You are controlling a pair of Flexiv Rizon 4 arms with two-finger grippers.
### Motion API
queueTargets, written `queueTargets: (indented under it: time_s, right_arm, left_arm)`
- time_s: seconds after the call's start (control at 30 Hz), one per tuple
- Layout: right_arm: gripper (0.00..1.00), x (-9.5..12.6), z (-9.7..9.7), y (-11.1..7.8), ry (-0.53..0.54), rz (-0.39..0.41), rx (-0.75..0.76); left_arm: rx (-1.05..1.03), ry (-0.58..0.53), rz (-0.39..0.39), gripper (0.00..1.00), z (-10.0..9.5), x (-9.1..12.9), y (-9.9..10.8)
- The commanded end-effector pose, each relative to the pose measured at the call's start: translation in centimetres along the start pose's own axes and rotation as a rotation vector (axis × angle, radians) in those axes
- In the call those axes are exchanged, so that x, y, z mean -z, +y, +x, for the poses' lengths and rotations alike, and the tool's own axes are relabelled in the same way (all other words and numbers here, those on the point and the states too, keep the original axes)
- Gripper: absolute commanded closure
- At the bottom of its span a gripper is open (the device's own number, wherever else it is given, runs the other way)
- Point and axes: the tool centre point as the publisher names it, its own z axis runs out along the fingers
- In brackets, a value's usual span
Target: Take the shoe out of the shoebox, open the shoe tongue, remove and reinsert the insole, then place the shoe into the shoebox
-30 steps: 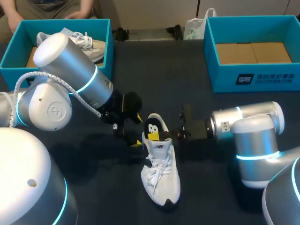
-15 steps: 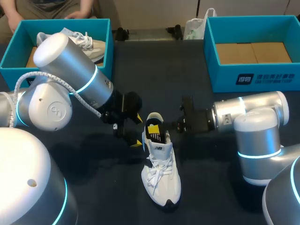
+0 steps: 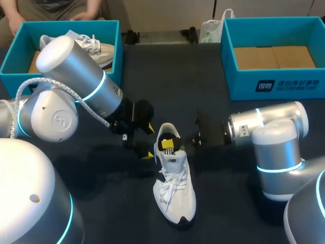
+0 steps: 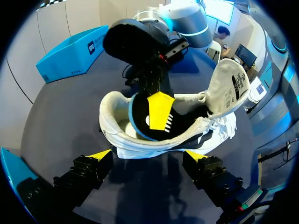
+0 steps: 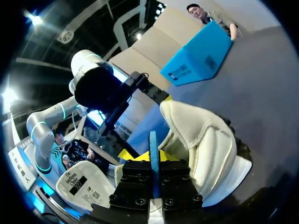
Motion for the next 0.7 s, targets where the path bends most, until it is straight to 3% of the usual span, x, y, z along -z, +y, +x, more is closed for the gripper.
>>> queueTargets:
  time_s: [0.03,0.07,0.17,0.4,0.5,0.6,0.63,0.7]
  right_arm:
    - [1.00,-0.7,0.6,-1.4,-0.029,-0.008,-0.007]
    - [0.98,-0.7,0.8,-1.4,-0.033,-0.006,-0.003]
    - [0.62,-0.6,1.5,-0.8,-0.043,-0.001,0.022]
    - [0.57,-0.1,2.7,0.9,-0.075,0.037,0.076]
    - [0.58,0.0,2.7,1.5,-0.080,0.043,0.091]
    - [0.67,0.1,2.3,2.0,-0.078,0.041,0.097]
    - [0.74,0.1,2.1,2.2,-0.074,0.039,0.098]
    - [1.00,0.2,1.5,2.4,-0.070,0.032,0.093]
  left_arm:
    - [-0.001,0.000,0.000,0.00,0.0,-0.1,0.0]
    - [-0.001,0.000,0.000,0.00,0.0,-0.1,0.0]
    - [-0.001,0.000,0.000,0.00,0.0,-0.1,0.0]
    - [-0.001,0.000,0.000,0.00,0.0,-0.1,0.0]
    - [-0.001,0.000,0.000,0.00,0.0,-0.1,0.0]
    - [-0.001,0.000,0.000,0.00,0.0,-0.1,0.0]
    - [-0.001,0.000,0.000,0.00,0.0,-0.1,0.0]
    - [-0.001,0.000,0.000,0.00,0.0,-0.1,0.0]
